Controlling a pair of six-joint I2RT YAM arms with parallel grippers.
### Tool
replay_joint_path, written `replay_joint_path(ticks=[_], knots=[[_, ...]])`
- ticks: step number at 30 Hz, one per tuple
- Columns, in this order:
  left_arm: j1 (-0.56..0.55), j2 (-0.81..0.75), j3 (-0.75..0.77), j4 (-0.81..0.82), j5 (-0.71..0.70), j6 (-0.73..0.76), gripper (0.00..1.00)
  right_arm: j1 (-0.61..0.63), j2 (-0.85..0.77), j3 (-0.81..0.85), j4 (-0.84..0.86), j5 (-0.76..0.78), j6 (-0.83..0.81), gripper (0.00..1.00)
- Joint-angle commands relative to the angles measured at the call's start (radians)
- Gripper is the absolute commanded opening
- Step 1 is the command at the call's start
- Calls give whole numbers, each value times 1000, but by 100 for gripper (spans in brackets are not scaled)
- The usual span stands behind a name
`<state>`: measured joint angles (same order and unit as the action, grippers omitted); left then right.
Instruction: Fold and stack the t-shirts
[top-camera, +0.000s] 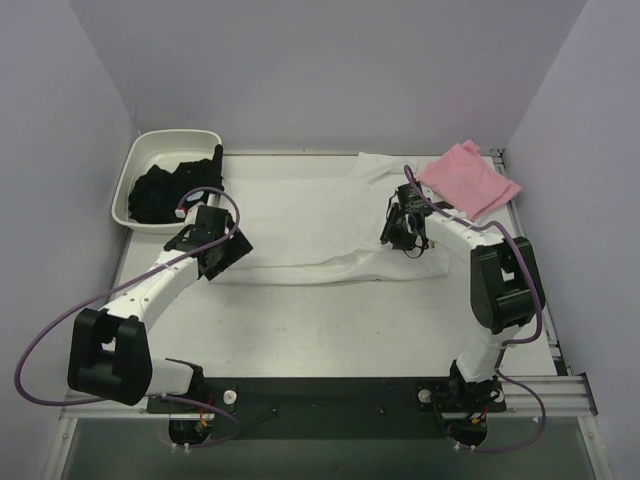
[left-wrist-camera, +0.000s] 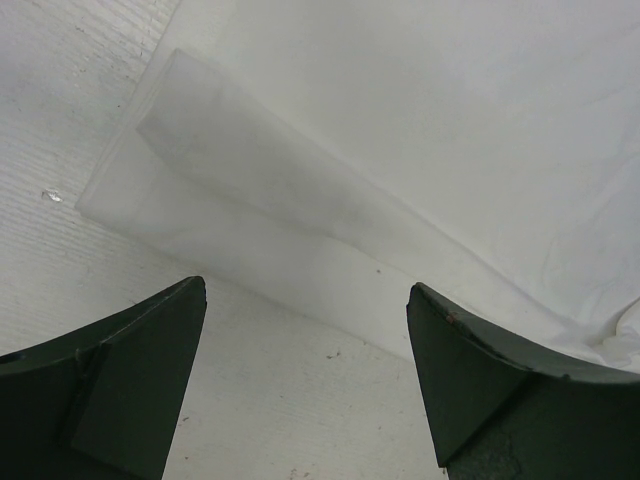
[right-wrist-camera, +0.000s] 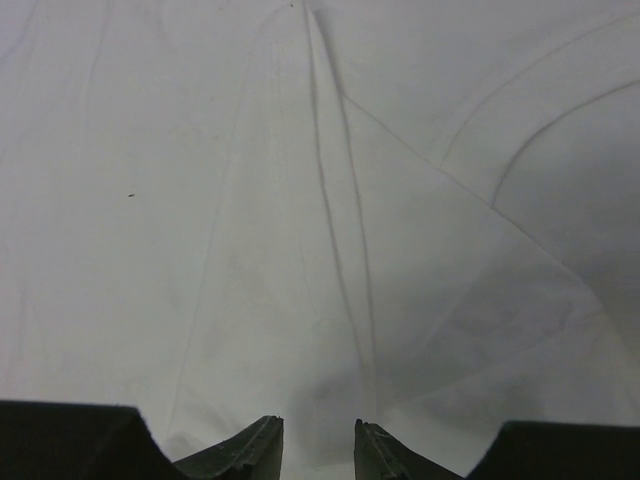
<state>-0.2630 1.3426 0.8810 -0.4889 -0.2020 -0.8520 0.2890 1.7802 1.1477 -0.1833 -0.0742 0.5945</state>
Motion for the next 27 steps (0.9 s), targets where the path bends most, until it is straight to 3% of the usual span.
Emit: replay_joint_path(ticks=[1,27], knots=[[-4,9,27,33,-7,11,91,-2,-53,-14,-44,53,-24,36],[-4,10,19,38,-13,11,91,-2,-8,-36,-13,47,-2,33]])
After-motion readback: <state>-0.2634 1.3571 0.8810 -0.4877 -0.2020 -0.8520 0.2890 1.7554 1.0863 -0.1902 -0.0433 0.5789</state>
